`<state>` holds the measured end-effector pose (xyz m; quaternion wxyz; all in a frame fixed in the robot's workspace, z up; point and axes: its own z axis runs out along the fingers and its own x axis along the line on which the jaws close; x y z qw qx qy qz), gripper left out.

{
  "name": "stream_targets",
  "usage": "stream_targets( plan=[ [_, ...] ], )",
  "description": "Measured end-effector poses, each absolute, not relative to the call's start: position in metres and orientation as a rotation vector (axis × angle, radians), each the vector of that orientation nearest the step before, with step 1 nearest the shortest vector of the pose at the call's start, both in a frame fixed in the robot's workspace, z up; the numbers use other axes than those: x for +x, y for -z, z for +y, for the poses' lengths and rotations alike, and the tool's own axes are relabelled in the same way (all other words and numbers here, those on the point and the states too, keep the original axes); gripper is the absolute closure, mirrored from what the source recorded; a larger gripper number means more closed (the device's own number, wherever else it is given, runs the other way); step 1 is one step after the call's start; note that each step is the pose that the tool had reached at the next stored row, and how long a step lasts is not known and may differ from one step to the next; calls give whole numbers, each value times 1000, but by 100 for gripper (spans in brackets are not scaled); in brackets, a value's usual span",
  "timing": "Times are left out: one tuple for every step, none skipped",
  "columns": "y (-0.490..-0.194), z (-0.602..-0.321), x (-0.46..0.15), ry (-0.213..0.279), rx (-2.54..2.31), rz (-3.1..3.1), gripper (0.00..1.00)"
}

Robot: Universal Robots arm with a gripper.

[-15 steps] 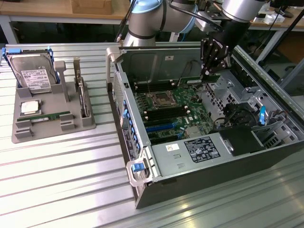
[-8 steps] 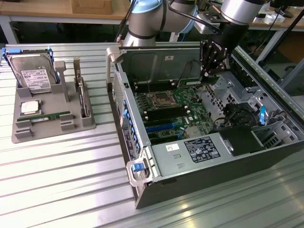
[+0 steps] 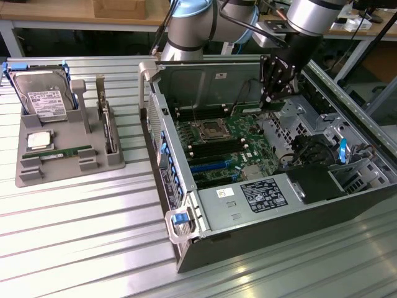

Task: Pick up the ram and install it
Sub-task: 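Insert the ram into the slot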

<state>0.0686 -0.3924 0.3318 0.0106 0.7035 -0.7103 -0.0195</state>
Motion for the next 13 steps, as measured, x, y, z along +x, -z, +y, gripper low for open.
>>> stream_targets(
  plan=[
    [-331,-392,69,61,2195,-2217,88],
    [-330,-392,69,61,2195,-2217,88],
    [-330,-392,69,61,2195,-2217,88],
    [-329,-392,69,61,2195,-2217,88],
    [-328,-392,69,61,2195,-2217,88],
    [-328,-392,69,61,2195,-2217,88],
    [-327,-392,69,61,2195,-2217,88],
    [-327,-392,69,61,2195,-2217,88],
    [-326,-392,68,61,2195,-2217,88],
    [-326,-392,68,61,2195,-2217,88],
    [-325,-392,68,61,2195,-2217,88],
    [-325,-392,68,61,2195,-2217,88],
    [-324,-392,67,61,2195,-2217,88]
  ],
)
